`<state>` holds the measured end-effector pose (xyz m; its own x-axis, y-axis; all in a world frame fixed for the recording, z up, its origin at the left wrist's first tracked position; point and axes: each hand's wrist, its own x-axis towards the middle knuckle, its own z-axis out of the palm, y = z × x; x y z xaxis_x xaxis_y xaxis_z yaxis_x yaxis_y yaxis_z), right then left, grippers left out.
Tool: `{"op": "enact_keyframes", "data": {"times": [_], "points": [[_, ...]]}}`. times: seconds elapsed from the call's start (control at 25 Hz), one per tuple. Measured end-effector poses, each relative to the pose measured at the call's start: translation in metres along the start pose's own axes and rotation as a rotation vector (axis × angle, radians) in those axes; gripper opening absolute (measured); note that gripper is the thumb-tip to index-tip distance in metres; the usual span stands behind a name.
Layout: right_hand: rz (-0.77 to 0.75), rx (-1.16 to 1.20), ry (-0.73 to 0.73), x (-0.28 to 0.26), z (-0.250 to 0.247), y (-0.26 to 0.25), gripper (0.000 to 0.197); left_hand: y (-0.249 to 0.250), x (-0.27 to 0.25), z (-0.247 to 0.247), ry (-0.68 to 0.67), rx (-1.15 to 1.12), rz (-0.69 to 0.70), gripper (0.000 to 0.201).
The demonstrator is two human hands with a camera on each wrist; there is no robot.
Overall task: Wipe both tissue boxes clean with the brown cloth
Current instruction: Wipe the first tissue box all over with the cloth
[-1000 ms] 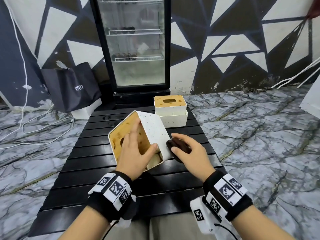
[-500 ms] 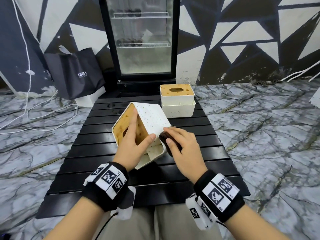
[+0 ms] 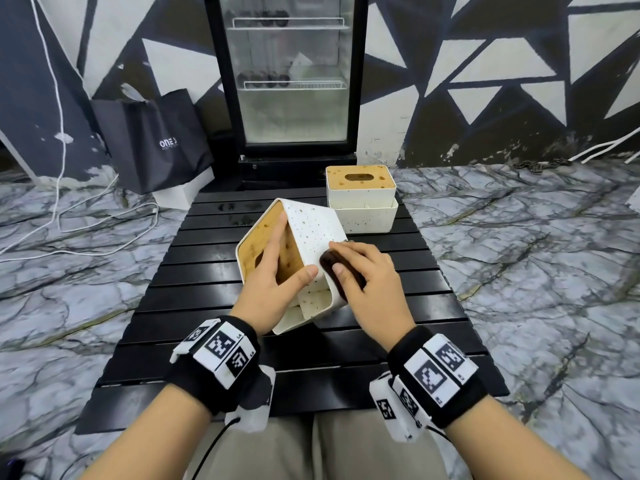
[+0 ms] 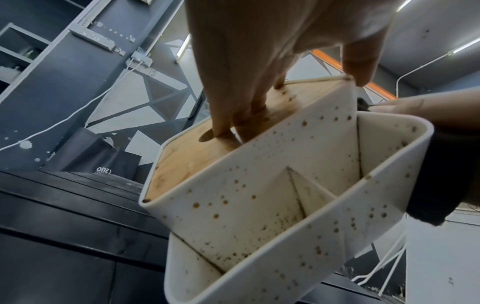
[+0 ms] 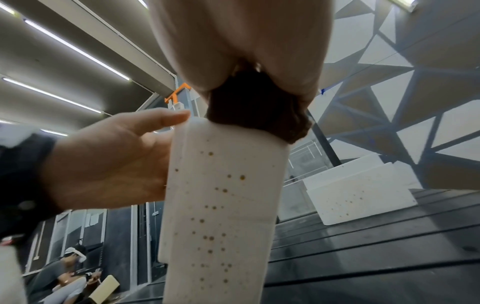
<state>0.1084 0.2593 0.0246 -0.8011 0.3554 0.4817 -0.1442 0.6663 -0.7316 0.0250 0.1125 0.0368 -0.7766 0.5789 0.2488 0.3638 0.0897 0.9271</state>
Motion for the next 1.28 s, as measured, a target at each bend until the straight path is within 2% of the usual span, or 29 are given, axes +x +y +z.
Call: {"op": "enact_keyframes", "data": {"times": [0.16,0.4,0.64,0.8,0.96,1.28], "points": [[0.072,0.004,0.001,-0.006,-0.003,0.006,0.032,0.001,0.000,-0.002,-0.006,-0.015,0.005,0.085],[-0.023,0.015,-0.003,0.000,0.003,-0.011,0.037,0.004,0.001,-0.002,-0.091,0.039,0.023,0.084],[0.031,0.029,0.017,-0.003,-0.001,0.000,0.037,0.003,0.001,-0.003,-0.101,-0.006,0.039,0.086],[-0.019,0.048,0.007,0.004,0.003,-0.009,0.037,0.005,0.002,-0.001,-0.135,0.048,0.046,0.090],[-0.003,0.055,0.025,0.008,0.000,-0.003,0.036,0.006,0.003,-0.002,-0.131,0.028,0.033,0.086],[-0.027,0.078,0.014,0.016,0.003,-0.009,0.033,0.006,0.005,-0.001,-0.149,0.036,0.032,0.090]]}}
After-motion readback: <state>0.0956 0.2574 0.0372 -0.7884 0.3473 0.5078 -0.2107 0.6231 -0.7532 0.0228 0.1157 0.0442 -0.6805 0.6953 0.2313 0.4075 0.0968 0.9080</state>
